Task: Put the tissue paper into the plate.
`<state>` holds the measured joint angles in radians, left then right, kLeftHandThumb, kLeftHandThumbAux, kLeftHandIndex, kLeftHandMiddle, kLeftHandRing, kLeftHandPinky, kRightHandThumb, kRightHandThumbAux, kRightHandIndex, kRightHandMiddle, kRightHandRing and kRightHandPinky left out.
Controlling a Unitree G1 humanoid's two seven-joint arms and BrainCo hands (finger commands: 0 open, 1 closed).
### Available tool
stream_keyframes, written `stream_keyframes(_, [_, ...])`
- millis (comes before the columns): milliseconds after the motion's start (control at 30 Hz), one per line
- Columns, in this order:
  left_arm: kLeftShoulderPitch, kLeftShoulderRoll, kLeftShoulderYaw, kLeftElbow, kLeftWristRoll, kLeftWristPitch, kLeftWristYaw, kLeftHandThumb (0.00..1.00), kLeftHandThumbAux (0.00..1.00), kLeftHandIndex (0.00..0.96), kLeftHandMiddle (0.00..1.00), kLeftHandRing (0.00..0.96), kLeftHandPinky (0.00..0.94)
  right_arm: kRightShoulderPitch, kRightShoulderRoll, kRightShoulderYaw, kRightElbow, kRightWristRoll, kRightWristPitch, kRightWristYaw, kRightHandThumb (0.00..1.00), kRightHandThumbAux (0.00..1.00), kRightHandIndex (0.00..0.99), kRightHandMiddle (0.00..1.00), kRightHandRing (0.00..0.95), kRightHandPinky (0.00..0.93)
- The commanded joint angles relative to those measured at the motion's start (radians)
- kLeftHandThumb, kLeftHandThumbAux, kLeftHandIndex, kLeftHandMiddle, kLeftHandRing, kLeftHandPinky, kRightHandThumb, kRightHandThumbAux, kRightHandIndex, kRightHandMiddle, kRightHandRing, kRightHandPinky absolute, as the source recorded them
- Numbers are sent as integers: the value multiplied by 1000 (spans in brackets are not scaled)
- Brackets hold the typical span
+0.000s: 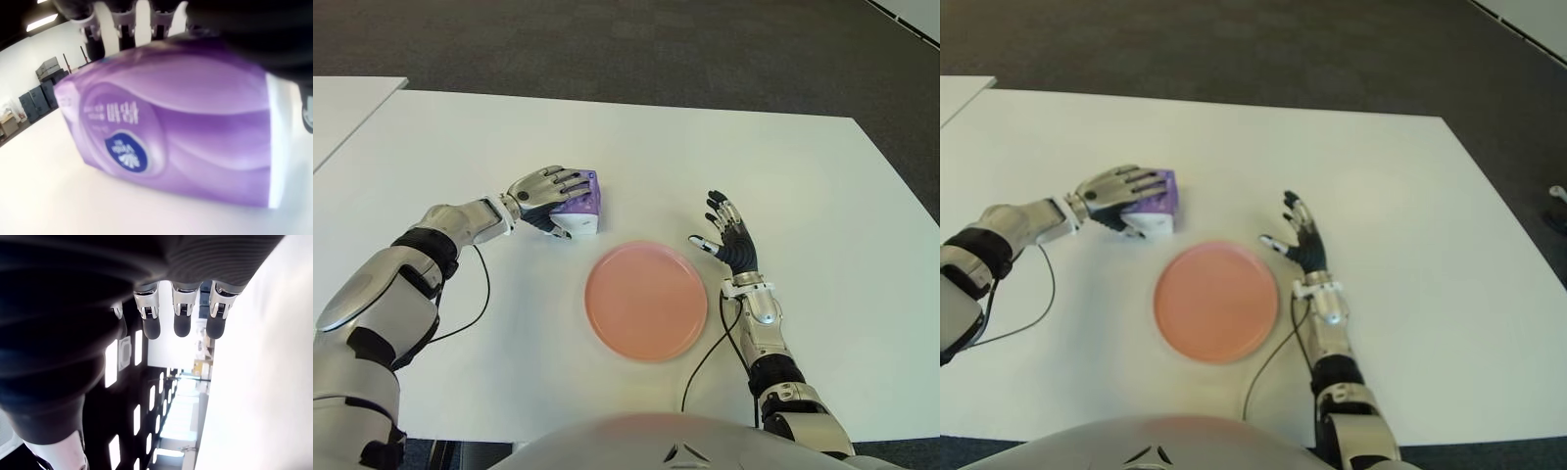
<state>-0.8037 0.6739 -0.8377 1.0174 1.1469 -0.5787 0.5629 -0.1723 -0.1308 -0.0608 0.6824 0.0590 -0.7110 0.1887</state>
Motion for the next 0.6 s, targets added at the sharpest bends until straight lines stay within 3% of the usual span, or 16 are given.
stream_keyframes(33, [61, -23, -51, 29, 33, -13, -23, 7, 307, 0, 0, 0, 0, 125, 7, 6, 64, -19, 28, -2, 0, 790, 0, 0, 0, 0])
stream_keyframes(600, [78, -58, -131, 111, 53, 77, 19, 20, 288, 0, 0, 0, 0, 128, 0, 9, 68, -20, 14, 8, 0, 776, 0, 0, 0, 0])
